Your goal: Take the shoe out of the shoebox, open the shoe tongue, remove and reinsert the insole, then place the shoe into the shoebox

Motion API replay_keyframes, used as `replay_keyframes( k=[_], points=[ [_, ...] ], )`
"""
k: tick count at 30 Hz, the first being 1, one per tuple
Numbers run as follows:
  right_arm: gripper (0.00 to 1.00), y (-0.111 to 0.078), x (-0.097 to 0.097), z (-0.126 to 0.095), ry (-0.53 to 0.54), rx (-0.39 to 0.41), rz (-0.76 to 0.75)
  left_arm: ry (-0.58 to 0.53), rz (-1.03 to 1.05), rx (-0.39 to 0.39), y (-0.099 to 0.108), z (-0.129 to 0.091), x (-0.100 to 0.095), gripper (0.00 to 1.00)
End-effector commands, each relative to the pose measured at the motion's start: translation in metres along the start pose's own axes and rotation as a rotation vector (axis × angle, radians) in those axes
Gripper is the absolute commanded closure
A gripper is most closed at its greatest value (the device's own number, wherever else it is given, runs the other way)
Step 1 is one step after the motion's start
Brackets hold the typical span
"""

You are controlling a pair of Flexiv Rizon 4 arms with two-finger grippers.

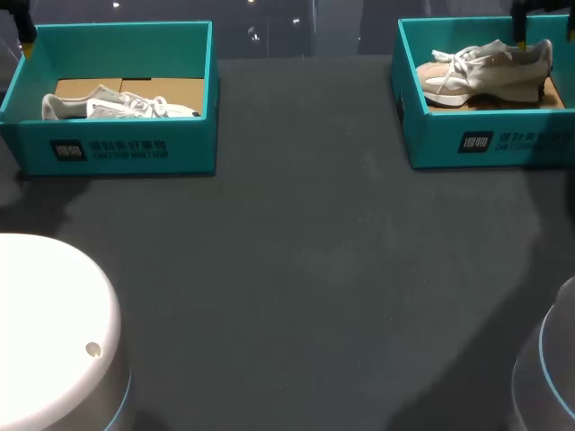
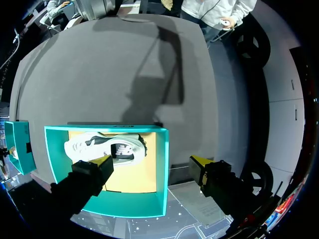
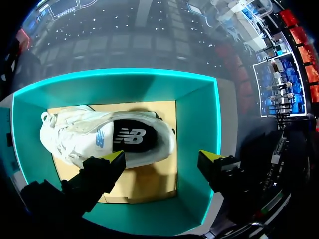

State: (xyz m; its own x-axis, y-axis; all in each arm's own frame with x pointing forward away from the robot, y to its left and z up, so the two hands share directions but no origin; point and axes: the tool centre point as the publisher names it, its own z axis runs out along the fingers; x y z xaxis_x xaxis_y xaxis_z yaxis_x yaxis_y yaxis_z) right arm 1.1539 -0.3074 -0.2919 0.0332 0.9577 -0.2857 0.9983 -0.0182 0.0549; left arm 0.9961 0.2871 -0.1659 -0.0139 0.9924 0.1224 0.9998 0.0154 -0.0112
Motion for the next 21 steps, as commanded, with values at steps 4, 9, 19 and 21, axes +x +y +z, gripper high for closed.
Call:
replay_keyframes(
  k=[4,9,19,21],
  points=[
    [0.13,0.013,-0.004,0.019,0.003,0.024,-0.007,0.001,0.000,-0.001,-0.001,0.000,0.000,0.00],
    [0.24,0.015,-0.007,0.029,0.007,0.035,-0.009,0.001,0.000,-0.001,-0.001,0.000,0.000,0.00],
    [0.31,0.014,-0.007,0.049,0.043,0.065,0.003,0.001,0.000,-0.001,-0.001,0.000,0.000,0.00],
    [0.31,0.014,-0.007,0.053,0.049,0.073,0.006,0.001,0.000,-0.001,-0.001,0.000,0.000,0.00]
  ],
)
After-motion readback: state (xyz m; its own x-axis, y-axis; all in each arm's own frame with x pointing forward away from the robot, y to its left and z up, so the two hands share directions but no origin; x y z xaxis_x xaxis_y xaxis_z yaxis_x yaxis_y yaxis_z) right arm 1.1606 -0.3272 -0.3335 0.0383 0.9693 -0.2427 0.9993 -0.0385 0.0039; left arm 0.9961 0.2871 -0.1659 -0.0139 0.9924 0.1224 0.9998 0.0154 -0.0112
